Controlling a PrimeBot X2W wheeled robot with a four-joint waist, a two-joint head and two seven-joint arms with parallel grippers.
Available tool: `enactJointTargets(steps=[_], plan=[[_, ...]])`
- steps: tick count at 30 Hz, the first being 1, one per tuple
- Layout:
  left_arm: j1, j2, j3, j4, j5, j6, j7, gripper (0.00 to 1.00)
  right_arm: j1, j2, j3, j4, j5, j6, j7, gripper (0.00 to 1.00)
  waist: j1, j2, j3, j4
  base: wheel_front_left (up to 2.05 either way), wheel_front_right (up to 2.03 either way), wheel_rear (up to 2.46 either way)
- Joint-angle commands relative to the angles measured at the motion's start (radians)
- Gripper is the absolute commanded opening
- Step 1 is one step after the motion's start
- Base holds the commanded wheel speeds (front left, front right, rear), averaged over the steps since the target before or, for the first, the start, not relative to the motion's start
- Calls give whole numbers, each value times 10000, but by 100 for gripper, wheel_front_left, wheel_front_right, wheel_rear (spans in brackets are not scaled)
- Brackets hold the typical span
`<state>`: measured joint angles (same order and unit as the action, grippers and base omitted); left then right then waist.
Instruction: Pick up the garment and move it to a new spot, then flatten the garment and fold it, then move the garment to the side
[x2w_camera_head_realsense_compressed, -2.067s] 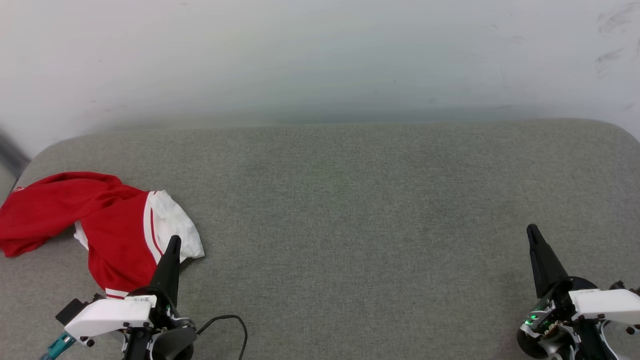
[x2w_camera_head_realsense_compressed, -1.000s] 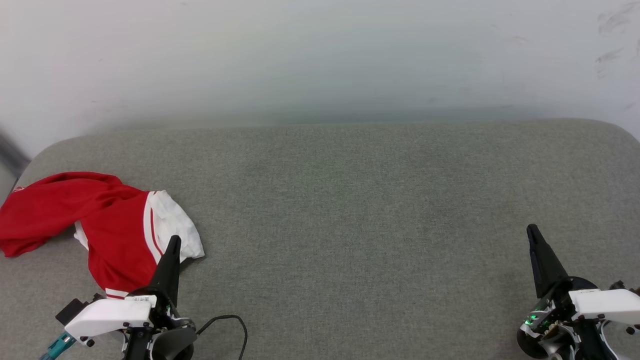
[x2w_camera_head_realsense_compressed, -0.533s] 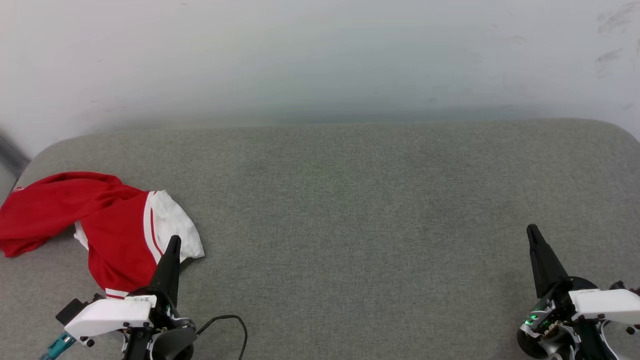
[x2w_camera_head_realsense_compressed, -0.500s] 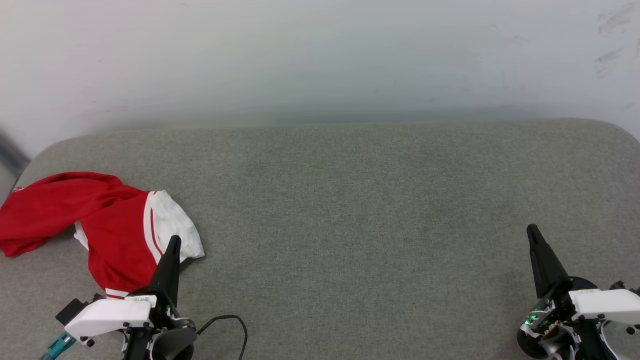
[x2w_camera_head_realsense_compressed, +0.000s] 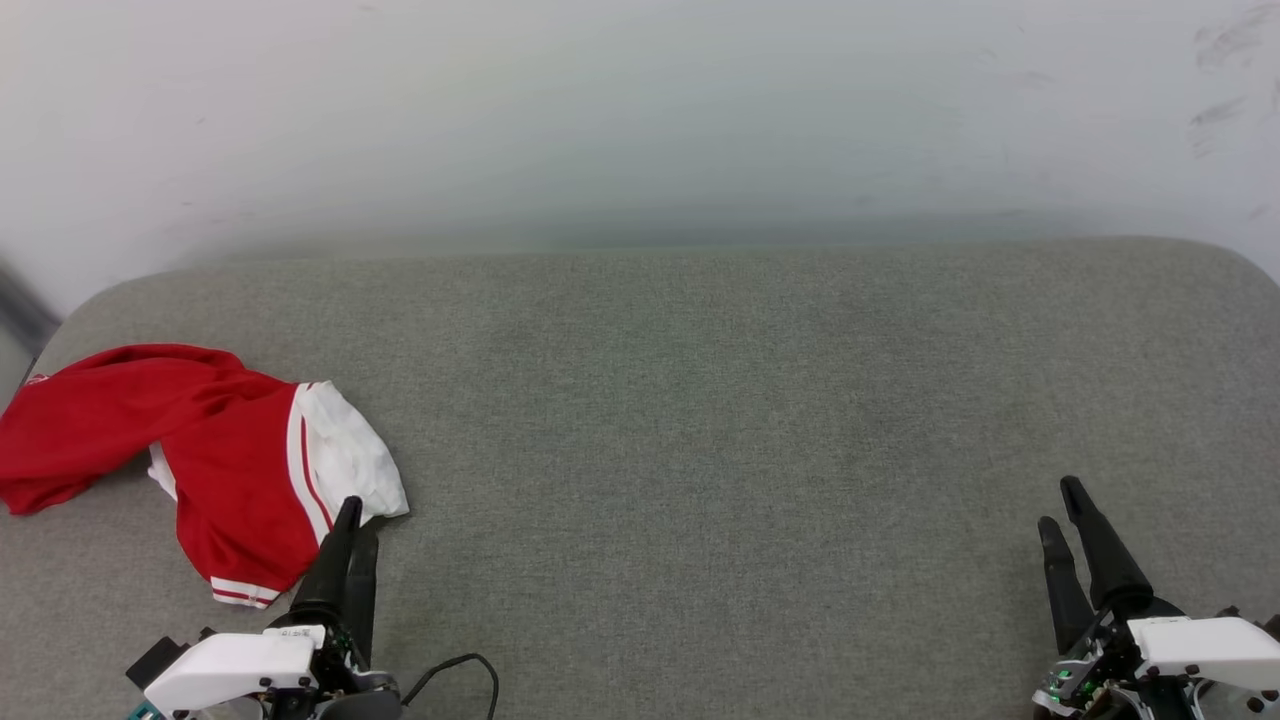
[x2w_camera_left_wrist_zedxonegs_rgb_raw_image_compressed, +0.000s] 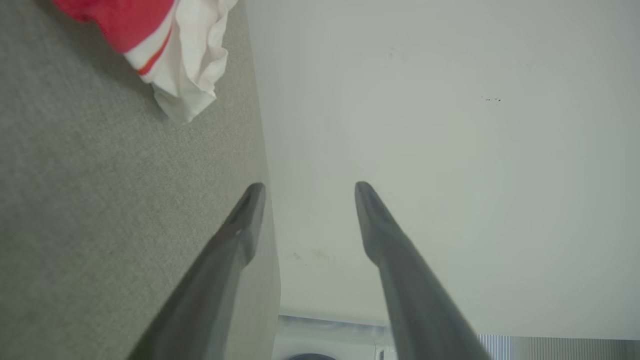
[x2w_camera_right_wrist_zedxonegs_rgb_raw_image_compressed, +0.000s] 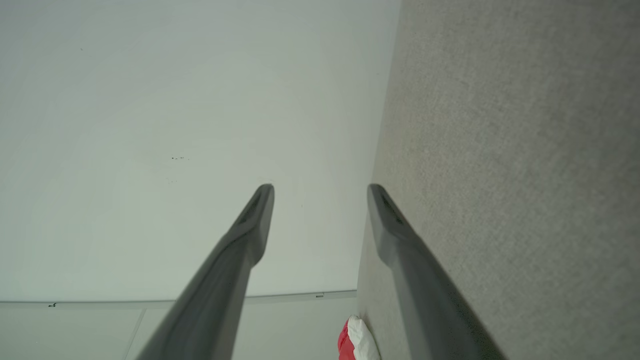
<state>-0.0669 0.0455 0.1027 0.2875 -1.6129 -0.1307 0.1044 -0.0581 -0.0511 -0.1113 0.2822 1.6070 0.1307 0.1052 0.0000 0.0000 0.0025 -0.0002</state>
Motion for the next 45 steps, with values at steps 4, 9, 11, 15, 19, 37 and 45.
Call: enactJointTargets(steps=[4, 9, 11, 15, 19, 37, 45], plan=[[-116, 23, -124, -218, 79, 0, -243, 100, -32, -3, 53, -318, -267, 0, -240, 100, 0, 0, -15, -3, 0, 0, 0], [-30, 25, -145, -217, 219, 0, -488, 100, 89, -3, 0, -410, -710, 0, -487, 100, 0, 0, -34, -14, 0, 0, 0], [-2, 26, -114, -211, 303, 0, -582, 100, 131, -2, -6, -453, -952, 0, -580, 100, 0, 0, -41, -21, 0, 0, 0], [44, 28, -5, -114, 722, 0, -764, 100, 202, -2, -52, -555, -1553, 0, -761, 100, 0, 0, -59, -33, 0, 0, 0], [52, 30, 106, -80, 1061, 0, -935, 100, 261, -1, -93, -688, -2161, 0, -934, 100, 0, 0, -76, -41, 0, 0, 0], [306, 38, 855, -587, 3141, 0, -1628, 100, 301, 0, 366, -1628, -6794, 0, -1633, 100, 0, 0, -124, -80, 0, 0, 0], [453, 39, 1117, -1388, 4940, 172, -1900, 100, 485, 1, 494, -2344, -8661, 0, -1903, 100, 0, 0, -120, -35, 0, 0, 0]])
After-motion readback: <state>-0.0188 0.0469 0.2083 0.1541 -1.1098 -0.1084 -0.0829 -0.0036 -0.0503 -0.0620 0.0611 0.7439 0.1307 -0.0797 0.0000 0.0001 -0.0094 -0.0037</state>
